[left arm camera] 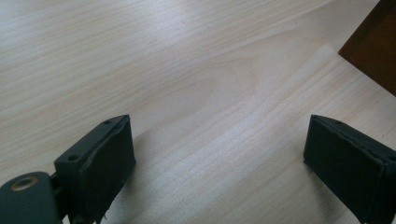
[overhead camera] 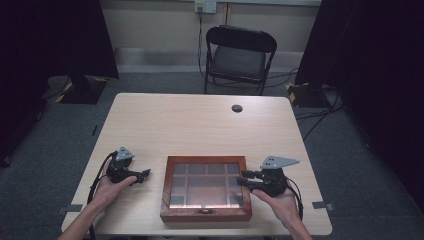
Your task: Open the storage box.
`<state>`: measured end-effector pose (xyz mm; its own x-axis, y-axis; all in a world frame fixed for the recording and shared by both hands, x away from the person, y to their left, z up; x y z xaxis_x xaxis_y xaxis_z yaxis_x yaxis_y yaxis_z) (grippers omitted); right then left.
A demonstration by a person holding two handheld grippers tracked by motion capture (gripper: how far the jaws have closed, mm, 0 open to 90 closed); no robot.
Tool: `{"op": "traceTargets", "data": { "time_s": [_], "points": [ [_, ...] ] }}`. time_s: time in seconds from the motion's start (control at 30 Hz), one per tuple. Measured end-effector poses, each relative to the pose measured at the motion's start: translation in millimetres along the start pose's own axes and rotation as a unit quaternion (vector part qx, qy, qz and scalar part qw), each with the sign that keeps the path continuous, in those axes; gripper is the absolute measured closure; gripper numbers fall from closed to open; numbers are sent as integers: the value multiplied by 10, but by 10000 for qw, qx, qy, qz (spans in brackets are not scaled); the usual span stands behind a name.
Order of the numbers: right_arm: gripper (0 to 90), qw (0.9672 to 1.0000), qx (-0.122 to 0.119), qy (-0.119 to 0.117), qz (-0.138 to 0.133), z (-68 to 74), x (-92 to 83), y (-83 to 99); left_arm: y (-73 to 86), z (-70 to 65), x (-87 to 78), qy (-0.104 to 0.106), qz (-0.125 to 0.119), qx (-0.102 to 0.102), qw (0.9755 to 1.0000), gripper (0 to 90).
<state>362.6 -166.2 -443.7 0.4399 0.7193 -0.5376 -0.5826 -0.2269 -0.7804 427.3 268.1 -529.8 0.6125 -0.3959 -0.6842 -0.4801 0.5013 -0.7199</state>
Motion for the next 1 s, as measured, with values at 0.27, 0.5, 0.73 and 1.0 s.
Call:
{"op": "traceTargets", "data": {
  "time_s": [0.27,0.5,0.73,1.0],
  "points": [
    [693,9982,-384,-458,89,234,123,-163,1,1,-5,-26,9,15,10000,82],
    [738,9931,-652,-890,386,449,254,-79,15,21,-27,1,-56,15,10000,125],
    [777,9853,-918,-1236,733,627,365,76,5,6,-33,-14,-45,-2,10000,162],
    [808,9777,-1117,-1510,940,793,439,171,-54,-29,-94,2,-258,24,9997,194]
  ]
}}
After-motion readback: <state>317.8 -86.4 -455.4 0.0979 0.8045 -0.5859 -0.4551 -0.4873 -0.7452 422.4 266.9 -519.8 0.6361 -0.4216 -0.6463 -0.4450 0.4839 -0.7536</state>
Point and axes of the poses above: each handheld gripper's, and its own axes: x roughly forward along the jaws, y roughly out of its underside, z roughly to its left, the point moved 4 cm from there along x, roughly forward along the jaws, and after that the axes turned 9 degrees about x, right-handed, at the moved point
